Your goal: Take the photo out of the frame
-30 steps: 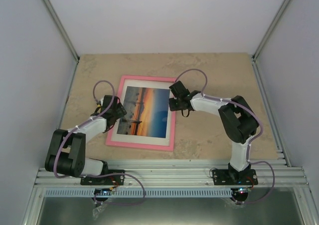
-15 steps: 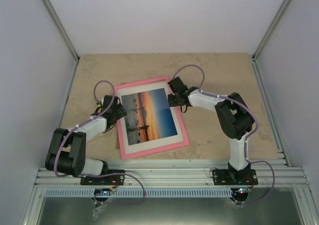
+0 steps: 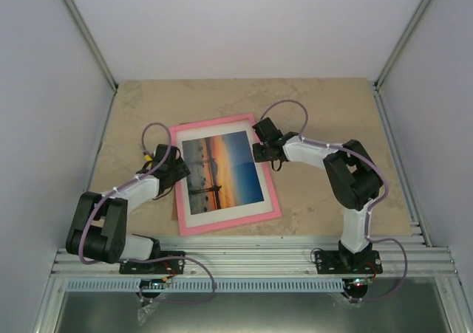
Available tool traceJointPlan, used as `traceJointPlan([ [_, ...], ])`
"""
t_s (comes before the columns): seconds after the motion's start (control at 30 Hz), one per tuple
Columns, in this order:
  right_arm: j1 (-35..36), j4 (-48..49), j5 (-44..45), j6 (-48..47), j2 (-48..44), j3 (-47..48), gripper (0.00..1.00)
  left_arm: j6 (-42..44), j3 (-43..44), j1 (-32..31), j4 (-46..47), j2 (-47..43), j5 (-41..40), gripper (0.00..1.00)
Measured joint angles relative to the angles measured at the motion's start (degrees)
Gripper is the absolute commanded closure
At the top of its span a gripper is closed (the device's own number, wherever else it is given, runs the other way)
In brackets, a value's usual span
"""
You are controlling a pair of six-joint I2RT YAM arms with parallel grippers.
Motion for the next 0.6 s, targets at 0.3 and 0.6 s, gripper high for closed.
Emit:
traceJointPlan([
  [0.3, 0.35, 0.48, -0.2, 1.09, -0.74, -1.49, 0.82, -1.18, 0.0, -1.38, -1.33, 0.0, -0.55, 0.57],
  [0.6, 0.87, 0.72, -0.11, 2.47, -0.74, -1.51, 0.92, 0.24, 1.44, -1.73, -3.32, 0.28, -1.68, 0.8],
])
